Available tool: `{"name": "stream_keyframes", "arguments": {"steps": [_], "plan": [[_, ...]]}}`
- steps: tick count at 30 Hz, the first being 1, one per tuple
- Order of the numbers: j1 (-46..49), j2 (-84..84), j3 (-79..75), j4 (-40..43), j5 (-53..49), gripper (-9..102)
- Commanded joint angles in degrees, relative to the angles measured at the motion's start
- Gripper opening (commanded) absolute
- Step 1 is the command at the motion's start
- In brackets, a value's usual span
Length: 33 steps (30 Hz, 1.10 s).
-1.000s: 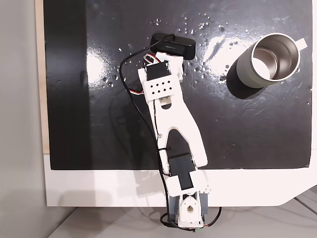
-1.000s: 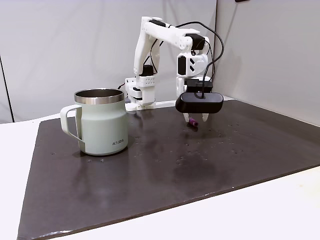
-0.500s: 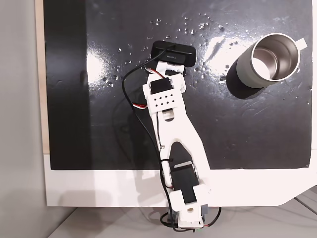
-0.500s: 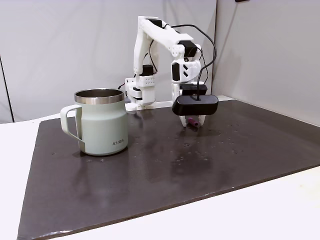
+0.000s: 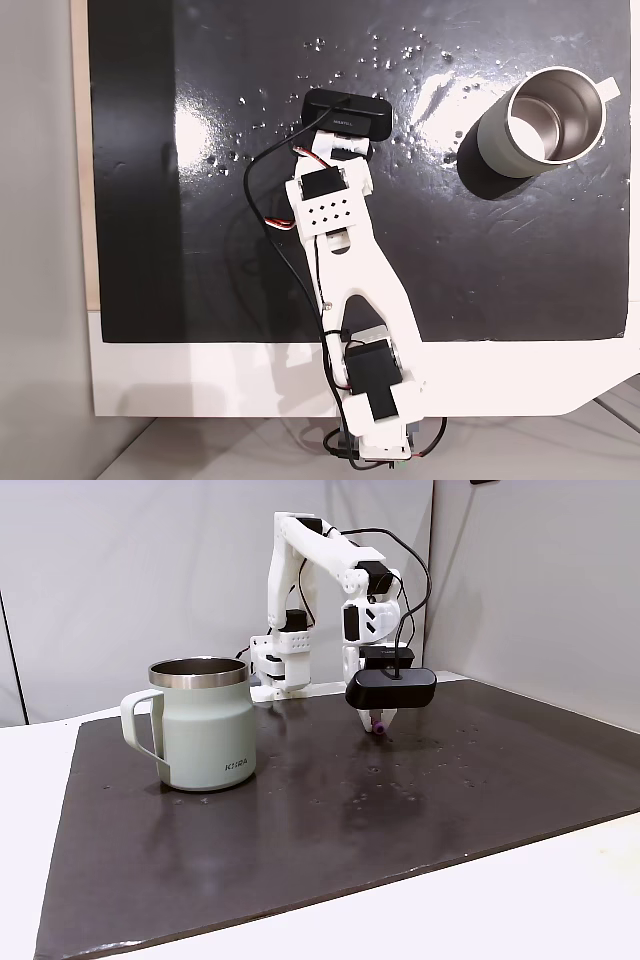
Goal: Grasp a pengrip and put it in the cup.
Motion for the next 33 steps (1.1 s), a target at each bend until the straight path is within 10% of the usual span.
{"name": "stream_keyframes", "arguments": {"steps": [1,16,33], "plan": [[-0.79,2.02,-0.26,0.26,0.88,0],[5.89,3.87,-29.44,29.97,5.8,0],[23.99,24.08,-30.15,39.9,-7.91,0]]}}
